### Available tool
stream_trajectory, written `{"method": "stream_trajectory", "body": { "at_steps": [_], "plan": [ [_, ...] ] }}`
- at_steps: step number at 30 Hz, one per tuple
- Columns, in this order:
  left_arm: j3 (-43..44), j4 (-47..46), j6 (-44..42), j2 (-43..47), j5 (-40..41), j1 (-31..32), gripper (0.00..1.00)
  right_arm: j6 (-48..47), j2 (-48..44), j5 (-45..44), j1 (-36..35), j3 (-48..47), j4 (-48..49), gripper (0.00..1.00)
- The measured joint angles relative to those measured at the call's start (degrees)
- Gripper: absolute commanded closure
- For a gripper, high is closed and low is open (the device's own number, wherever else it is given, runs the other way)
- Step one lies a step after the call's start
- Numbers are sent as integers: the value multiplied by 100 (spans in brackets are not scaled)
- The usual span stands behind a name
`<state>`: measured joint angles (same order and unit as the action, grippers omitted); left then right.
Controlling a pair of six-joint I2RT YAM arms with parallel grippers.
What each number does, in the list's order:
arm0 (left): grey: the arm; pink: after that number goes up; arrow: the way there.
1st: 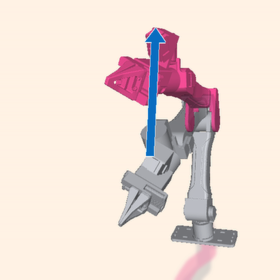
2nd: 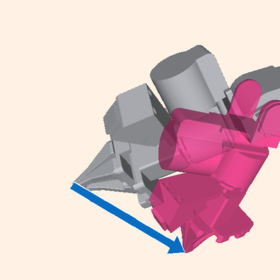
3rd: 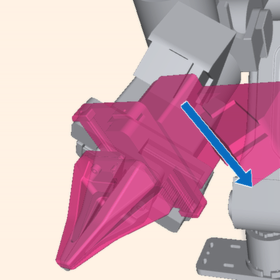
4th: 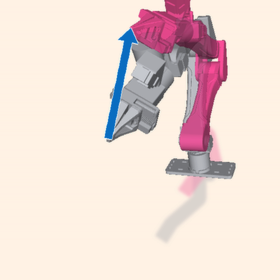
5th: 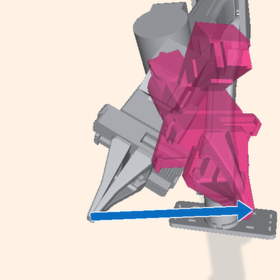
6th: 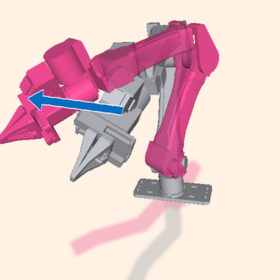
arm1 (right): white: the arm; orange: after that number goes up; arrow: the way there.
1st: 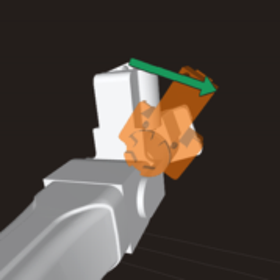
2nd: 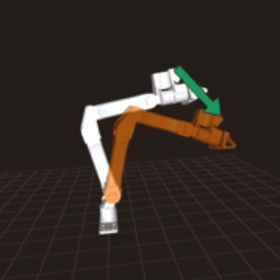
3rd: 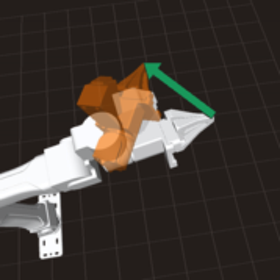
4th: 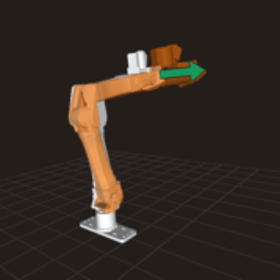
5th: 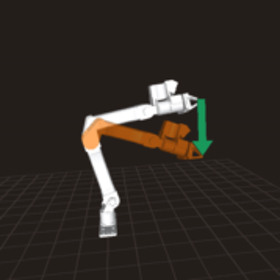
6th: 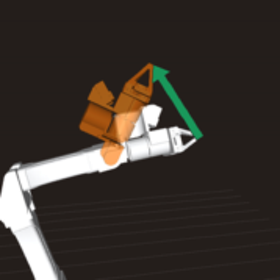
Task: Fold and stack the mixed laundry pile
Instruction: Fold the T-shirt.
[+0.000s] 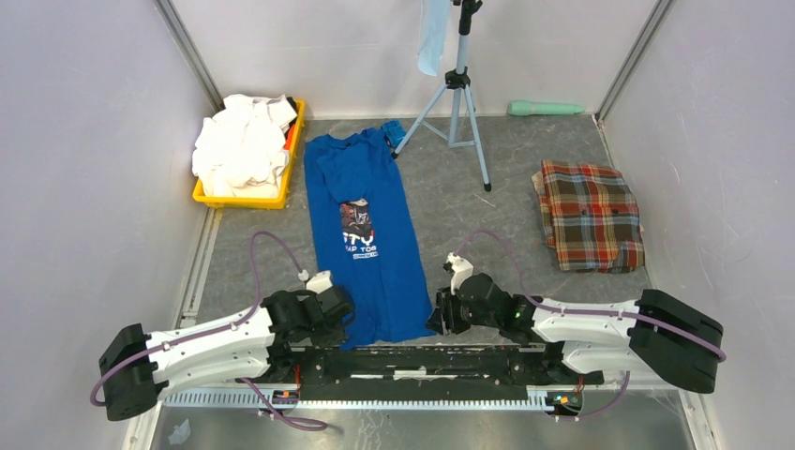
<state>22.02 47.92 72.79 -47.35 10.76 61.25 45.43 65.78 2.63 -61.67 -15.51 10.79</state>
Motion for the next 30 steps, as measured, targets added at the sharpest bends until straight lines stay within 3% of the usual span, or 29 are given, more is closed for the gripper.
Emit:
{"method": "stream_trajectory", "body": {
  "at_steps": [10, 18, 23, 28, 30],
  "plan": [
    [-107, -363, 4, 96, -42, 0, 98, 385, -105, -216, -341, 44, -103, 55],
    [-129, -413, 4, 122, -42, 0, 98, 522, -136, -389, -376, 140, -50, 65],
    [-146, -485, 4, 122, -39, 0, 98, 553, 87, -402, -391, 138, 232, 77],
    [-153, -490, 4, 140, -39, 2, 98, 549, 111, -422, -415, 140, 192, 99],
    [-157, -481, 4, 166, -37, 2, 98, 549, 61, -446, -424, 140, 107, 100]
  ]
}}
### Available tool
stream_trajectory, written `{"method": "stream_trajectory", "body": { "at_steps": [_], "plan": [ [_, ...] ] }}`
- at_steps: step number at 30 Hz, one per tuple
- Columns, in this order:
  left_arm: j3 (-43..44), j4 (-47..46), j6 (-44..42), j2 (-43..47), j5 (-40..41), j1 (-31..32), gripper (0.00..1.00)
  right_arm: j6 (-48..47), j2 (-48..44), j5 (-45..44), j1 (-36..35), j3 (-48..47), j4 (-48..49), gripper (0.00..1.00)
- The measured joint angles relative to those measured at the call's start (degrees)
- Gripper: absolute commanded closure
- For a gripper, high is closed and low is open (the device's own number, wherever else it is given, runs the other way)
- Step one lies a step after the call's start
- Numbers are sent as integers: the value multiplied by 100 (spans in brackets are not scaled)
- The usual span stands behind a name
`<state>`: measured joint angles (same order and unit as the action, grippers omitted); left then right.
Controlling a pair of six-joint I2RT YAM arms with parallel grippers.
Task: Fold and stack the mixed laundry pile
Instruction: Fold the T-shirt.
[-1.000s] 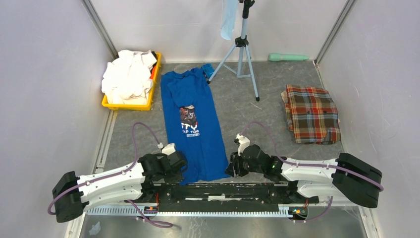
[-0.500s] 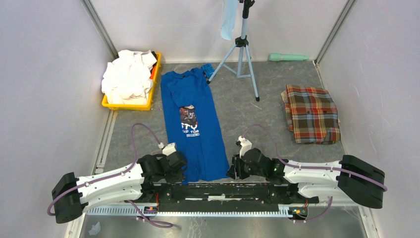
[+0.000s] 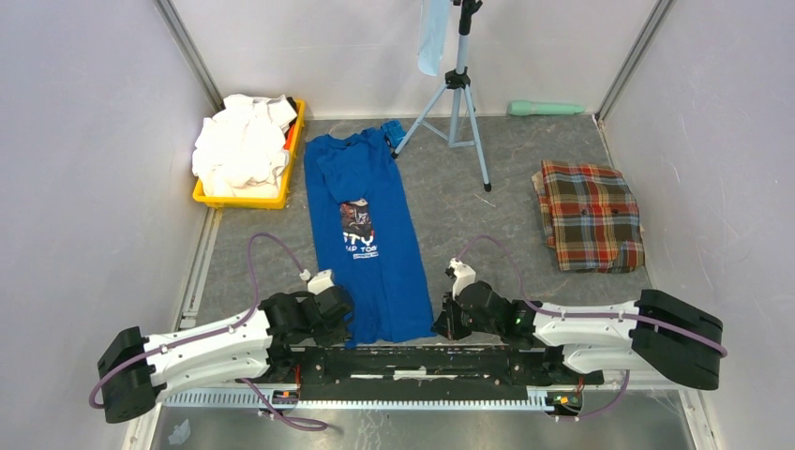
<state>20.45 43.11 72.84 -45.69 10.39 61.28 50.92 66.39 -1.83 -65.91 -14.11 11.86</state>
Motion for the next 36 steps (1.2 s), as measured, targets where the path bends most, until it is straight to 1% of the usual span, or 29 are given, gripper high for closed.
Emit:
{"method": "stream_trajectory", "body": {
  "at_steps": [5, 12, 17, 22, 26, 27, 31, 36],
  "plan": [
    [0, 179, 0, 221, 7, 0, 98, -24, -313, -98, -11, -2, -457, 100],
    [11, 531, 2, 846, -50, 96, 98, -13, -855, -251, -136, -2, -1204, 100],
    [297, 835, 2, 1161, 7, 111, 98, 0, -1252, -479, -199, -76, -1805, 100],
    [857, 901, -2, 1054, 269, 111, 98, -136, -1154, -872, -201, -780, -2433, 100],
    [1228, 957, -4, 879, 549, 114, 98, -369, -863, -1268, -212, -1563, -2723, 100],
    [1340, 981, -4, 848, 649, 111, 98, -382, -841, -1300, -212, -1624, -2728, 100],
    [1773, 1110, -7, 791, 1165, 116, 98, -656, -507, -1744, -212, -2378, -3056, 100],
    [2321, 1300, -50, 605, 2002, 116, 98, -1086, -11, -2269, -129, -3327, -3195, 100]
  ]
}}
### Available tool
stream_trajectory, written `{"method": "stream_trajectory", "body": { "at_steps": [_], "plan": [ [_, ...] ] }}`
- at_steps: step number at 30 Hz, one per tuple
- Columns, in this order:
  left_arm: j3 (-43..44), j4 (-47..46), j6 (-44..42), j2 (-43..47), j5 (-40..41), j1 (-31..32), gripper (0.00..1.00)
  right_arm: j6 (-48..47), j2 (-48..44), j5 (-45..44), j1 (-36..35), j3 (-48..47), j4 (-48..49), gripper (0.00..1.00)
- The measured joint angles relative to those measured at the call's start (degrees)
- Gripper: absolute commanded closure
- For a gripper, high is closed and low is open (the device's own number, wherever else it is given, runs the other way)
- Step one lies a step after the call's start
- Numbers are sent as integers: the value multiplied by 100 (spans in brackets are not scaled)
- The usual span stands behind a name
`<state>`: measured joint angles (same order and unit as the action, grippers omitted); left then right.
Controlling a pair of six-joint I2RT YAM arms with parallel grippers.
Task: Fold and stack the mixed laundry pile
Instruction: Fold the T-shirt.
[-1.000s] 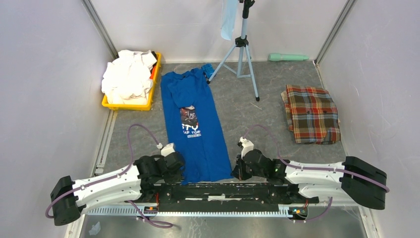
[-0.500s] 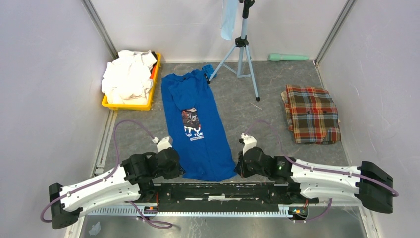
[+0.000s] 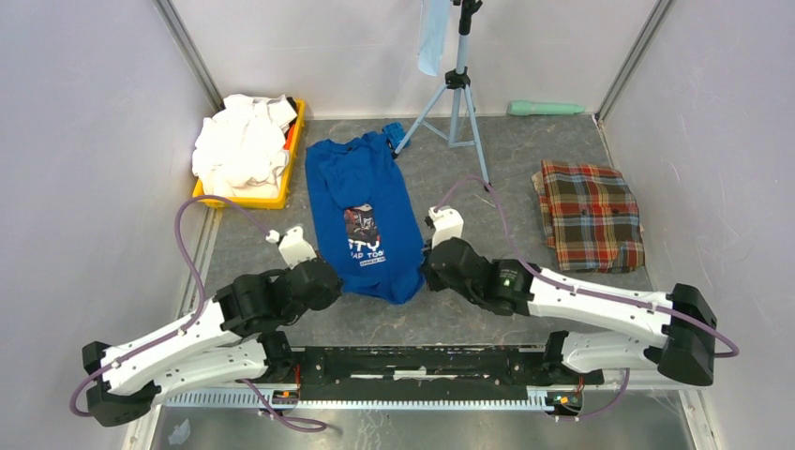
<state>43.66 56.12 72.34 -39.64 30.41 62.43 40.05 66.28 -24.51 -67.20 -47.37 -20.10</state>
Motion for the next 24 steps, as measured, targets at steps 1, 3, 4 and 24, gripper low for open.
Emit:
{"method": "stream_trajectory", "body": {
  "at_steps": [1, 3, 4, 24],
  "plan": [
    [83, 20, -42, -68, 136, 0, 98, -90, 105, -52, 59, -157, -28, 100],
    [256, 68, -153, -280, 487, -17, 98, -271, 330, -151, 227, -442, -46, 100],
    [321, 76, -223, -400, 680, -48, 98, -350, 422, -177, 319, -540, -33, 100],
    [470, -2144, -2688, -2544, 195, -3224, 98, -1596, 3259, 328, 1845, -2675, 483, 100]
  ]
}}
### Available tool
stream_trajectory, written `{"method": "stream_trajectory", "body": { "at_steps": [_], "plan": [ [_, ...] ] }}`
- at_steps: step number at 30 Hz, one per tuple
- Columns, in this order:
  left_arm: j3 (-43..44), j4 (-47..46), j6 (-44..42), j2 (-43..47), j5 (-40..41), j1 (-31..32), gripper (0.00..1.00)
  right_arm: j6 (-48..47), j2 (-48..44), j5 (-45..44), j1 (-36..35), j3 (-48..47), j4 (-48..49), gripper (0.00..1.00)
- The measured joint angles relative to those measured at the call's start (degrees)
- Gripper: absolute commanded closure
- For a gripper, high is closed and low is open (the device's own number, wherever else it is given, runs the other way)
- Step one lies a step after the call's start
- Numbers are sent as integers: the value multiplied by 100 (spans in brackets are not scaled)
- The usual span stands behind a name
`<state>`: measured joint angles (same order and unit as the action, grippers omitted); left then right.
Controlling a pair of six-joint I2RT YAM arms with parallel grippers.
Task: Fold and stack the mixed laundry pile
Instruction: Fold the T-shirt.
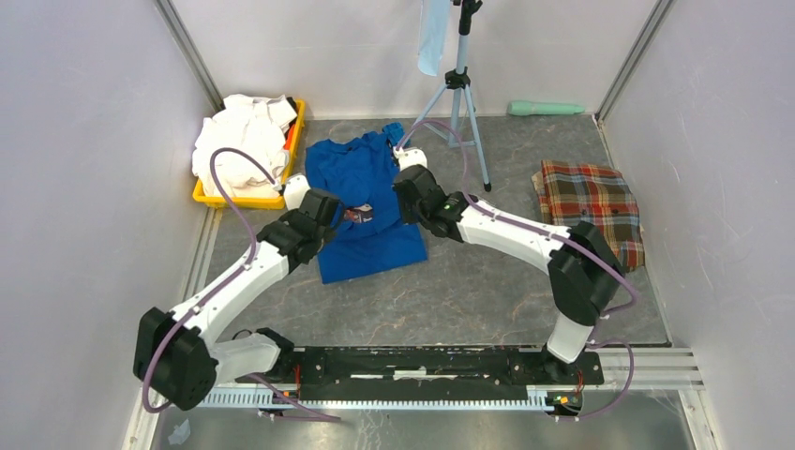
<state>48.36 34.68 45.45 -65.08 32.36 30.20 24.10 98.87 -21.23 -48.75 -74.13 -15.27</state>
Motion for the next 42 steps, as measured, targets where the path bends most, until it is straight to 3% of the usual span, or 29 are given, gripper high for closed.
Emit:
{"method": "stream_trajectory", "body": {
  "at_steps": [9, 19, 34, 42],
  "plan": [
    [2, -719, -332, -850, -490, -651, 98, -238, 911, 341, 341, -883, 24, 100],
    [7, -1128, -490, -1445, -610, -929, 98, -302, 1515, 636, 538, -1032, 66, 100],
    [195, -1425, -549, -2260, -866, -1167, 98, -227, 1958, 704, 588, -1285, 76, 100],
    [264, -1515, -557, -2243, -1054, -1180, 98, -116, 1958, 501, 612, -1329, -50, 100]
  ]
}}
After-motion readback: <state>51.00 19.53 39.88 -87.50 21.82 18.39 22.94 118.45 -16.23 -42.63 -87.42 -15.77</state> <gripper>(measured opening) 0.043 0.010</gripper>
